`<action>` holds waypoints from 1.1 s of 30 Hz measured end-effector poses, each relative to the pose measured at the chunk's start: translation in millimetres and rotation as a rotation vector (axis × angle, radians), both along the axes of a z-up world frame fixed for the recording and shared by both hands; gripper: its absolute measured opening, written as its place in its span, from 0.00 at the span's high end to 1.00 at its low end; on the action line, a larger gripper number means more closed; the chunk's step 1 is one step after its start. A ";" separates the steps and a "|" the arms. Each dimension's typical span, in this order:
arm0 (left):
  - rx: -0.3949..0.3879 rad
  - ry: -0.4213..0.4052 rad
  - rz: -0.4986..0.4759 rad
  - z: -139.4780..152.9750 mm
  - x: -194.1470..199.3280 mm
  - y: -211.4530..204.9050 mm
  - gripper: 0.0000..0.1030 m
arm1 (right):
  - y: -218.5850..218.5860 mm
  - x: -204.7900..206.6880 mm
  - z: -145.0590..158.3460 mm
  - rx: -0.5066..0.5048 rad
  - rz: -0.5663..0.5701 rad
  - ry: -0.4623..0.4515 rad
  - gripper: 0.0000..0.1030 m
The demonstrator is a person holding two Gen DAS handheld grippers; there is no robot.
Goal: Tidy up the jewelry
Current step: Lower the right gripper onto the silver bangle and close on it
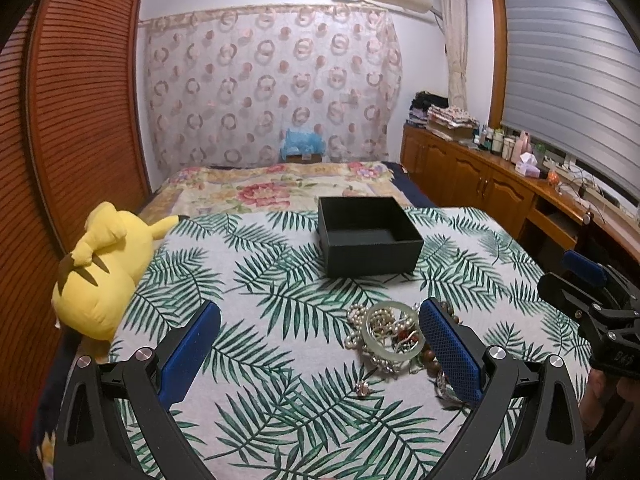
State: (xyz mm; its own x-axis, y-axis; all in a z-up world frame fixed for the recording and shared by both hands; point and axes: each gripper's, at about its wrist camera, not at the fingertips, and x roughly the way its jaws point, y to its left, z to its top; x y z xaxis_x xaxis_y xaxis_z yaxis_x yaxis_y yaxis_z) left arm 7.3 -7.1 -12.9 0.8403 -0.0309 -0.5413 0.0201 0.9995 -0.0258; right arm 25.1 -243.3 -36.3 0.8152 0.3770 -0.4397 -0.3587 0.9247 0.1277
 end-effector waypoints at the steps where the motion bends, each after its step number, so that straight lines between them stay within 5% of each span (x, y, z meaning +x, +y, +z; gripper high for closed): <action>1: 0.000 0.008 -0.001 -2.0 1.3 -0.5 0.06 | -1.2 0.7 -1.9 0.000 0.007 0.006 0.02; 20: -0.016 0.116 -0.032 -41.6 19.6 6.7 0.06 | -0.6 20.2 -63.9 -0.078 0.104 0.168 0.12; 33: -0.027 0.205 -0.073 -78.6 32.4 2.4 0.06 | 12.7 34.6 -100.5 -0.101 0.209 0.308 0.55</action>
